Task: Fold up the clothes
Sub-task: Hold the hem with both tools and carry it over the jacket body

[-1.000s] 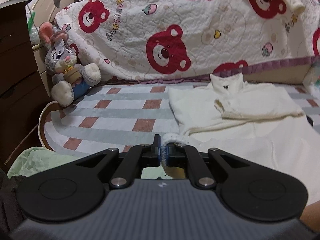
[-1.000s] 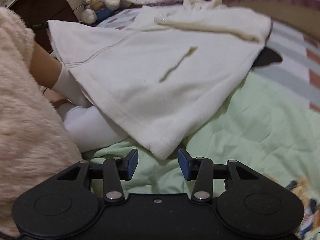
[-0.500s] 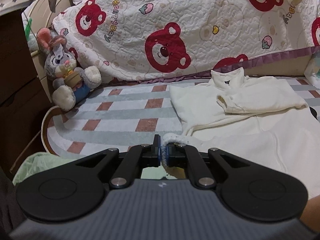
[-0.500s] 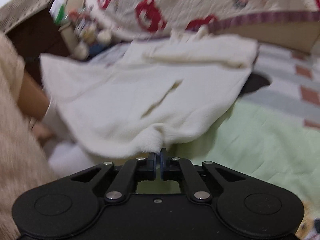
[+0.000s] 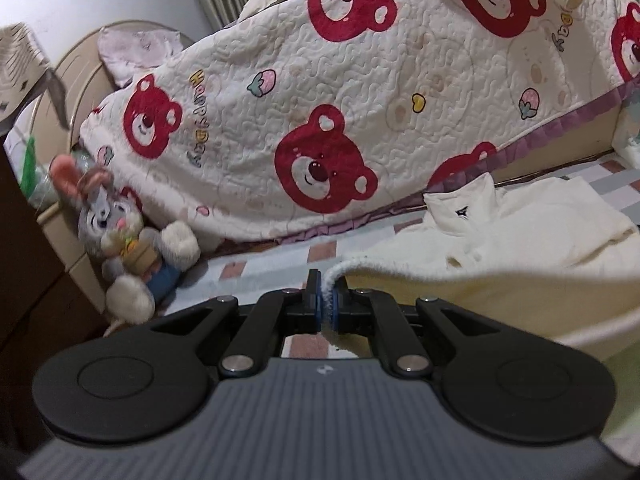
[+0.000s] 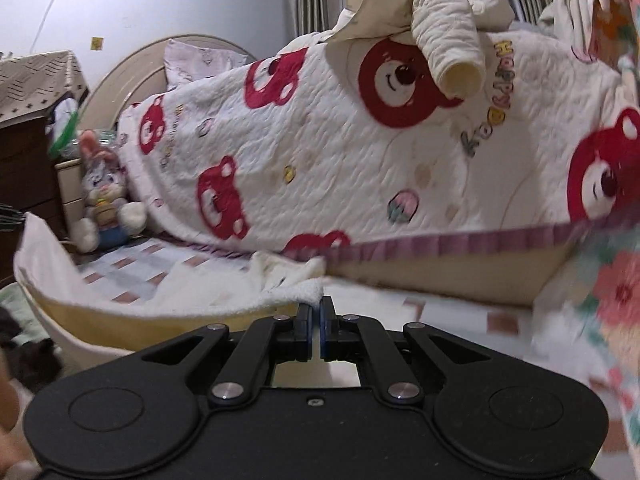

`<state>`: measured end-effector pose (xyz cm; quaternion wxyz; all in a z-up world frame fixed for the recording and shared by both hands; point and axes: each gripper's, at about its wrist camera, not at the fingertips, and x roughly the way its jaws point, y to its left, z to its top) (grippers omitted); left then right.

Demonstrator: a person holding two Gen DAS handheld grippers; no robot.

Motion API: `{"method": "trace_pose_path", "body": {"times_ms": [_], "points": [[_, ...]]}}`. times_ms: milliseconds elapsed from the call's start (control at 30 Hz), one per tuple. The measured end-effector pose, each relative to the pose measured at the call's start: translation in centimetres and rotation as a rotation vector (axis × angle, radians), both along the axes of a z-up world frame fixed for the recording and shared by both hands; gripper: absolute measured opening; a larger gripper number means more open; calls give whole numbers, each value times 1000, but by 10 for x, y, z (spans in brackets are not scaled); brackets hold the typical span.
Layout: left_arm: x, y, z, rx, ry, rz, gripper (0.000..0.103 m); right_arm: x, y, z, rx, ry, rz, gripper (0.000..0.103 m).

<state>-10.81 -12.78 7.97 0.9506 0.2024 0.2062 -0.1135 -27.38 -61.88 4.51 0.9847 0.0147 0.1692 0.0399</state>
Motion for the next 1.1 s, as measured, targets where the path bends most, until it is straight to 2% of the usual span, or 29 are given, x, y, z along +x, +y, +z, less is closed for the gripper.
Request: {"method": "trace_pose_path", "body": {"times_ms": [233,333,400,500,600,767,1000,1100], "points": [[66,-6,-10,-27,-5,7,5,69,-8,12,-32,35,-78,4],[93,-5,-15,-75,19,16,5,94,-19,18,22,64,-88,4],[112,-8,-19,-88,32,4,5,110,-21,19,-3,83,-100,4],[141,-17,-25,-62,28,-14,5,143,-20,21,-43,118,-113,4],[169,-22,-36,-96,51,-15,5,180,-26,19,-63,149,-136,4],[216,-28,-55,-162,96,-11,5,241,-48,-1,-31,222,-204,4],[278,-40,-97,-146,149,-29,4,311,-55,-42,-26,303,-264,4],[310,-47,-119,-159,214,-34,5,338,-58,-62,-29,342,-282,4]]}}
